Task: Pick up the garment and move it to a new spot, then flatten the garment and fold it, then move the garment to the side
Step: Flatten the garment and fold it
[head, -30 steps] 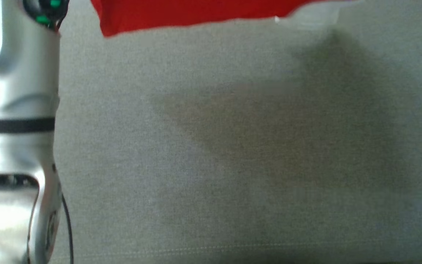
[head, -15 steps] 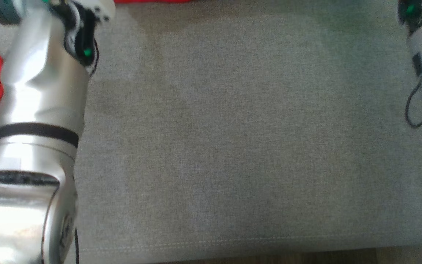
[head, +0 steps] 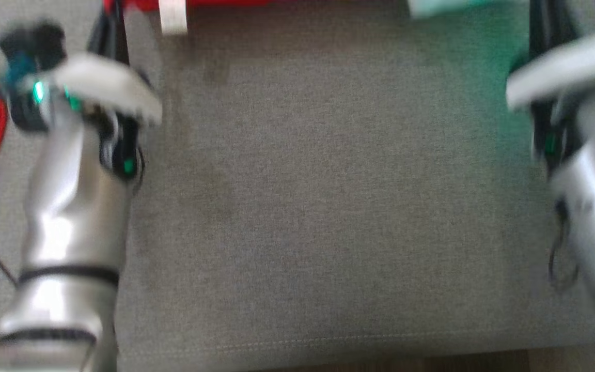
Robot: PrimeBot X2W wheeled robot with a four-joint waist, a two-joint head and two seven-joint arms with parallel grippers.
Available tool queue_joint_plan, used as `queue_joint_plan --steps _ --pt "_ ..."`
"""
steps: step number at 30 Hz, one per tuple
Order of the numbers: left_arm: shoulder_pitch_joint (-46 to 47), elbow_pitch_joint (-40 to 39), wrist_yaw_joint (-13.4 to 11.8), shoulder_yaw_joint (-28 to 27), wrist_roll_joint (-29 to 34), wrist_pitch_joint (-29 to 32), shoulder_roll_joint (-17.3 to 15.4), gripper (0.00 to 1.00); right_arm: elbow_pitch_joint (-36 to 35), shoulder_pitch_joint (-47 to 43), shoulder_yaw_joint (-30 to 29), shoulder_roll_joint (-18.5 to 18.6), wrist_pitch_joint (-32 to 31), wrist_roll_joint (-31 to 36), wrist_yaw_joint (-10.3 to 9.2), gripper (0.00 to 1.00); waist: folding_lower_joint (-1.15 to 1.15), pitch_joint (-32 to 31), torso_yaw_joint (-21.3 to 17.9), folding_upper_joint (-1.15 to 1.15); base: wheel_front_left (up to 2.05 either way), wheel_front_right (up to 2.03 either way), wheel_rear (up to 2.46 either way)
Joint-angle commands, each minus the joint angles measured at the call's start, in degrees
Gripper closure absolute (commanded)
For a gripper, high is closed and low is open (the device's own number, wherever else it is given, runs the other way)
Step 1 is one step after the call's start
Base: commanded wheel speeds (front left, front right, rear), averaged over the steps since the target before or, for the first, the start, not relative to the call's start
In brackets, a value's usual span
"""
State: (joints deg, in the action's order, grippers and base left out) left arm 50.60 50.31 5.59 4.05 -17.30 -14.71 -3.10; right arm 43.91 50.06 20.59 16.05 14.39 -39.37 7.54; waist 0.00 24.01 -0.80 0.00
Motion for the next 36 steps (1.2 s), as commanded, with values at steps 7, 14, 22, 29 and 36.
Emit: queue_joint_plan --steps 7,14,22,29,36 --pt "-19.3 -14.6 0.4 -4.6 1.2 -0.3 -1.9 1.00 -13.6 -24.1 -6.6 -2.5 0.6 2.4 -0.05 1.00 0.00 -5.3 -0.7 0.00 0.00 0.00 0.00" --pt "-32.0 -22.1 -1.1 -5.5 2.2 -0.2 -1.8 1.00 -24.1 -40.8 -12.6 -5.1 -0.2 4.8 -0.05 1.00 0.00 -9.7 -0.5 0.00 0.00 0.00 0.00" --pt "-44.5 -34.4 -3.2 -5.0 2.8 5.4 -2.8 1.00 -41.1 -58.0 -19.2 -10.3 -10.9 9.2 -0.05 1.00 0.00 -13.9 -0.9 0.00 0.00 0.00 0.00" --pt "-55.3 -47.0 -6.3 -5.4 2.0 12.7 -2.4 1.00 -52.6 -67.5 -22.5 -11.6 -21.2 12.9 -0.05 1.00 0.00 -16.9 -2.0 0.00 0.00 0.00 0.00" --pt "-61.5 -54.3 -7.8 -4.8 1.1 17.6 -2.0 1.00 -56.2 -70.4 -24.4 -12.3 -26.0 14.2 -0.05 1.00 0.00 -18.1 -2.1 0.00 0.00 0.00 0.00"
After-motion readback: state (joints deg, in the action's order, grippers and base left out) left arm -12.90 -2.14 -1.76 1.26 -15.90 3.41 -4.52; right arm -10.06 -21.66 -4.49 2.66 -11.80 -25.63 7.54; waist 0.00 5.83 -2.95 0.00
